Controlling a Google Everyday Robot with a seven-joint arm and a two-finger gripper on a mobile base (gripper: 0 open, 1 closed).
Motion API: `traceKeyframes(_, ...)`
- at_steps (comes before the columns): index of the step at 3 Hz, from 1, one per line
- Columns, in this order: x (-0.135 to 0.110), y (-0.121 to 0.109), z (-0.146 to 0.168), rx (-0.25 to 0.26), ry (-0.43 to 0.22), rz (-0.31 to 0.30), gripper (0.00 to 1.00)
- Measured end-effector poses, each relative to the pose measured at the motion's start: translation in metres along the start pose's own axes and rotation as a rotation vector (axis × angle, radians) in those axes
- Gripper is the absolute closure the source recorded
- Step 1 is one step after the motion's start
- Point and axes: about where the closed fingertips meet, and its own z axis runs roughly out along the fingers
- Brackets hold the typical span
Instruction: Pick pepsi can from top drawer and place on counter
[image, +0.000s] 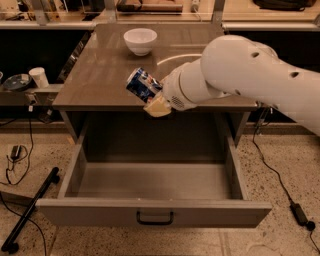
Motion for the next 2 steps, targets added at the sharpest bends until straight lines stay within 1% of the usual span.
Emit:
traceKeyframes(1, 0.0, 0.0, 0.0, 0.0, 0.0, 0.0, 1.0)
traceKeyframes(2, 0.0, -0.019, 0.008, 0.015, -0.007, -0.006, 1.0)
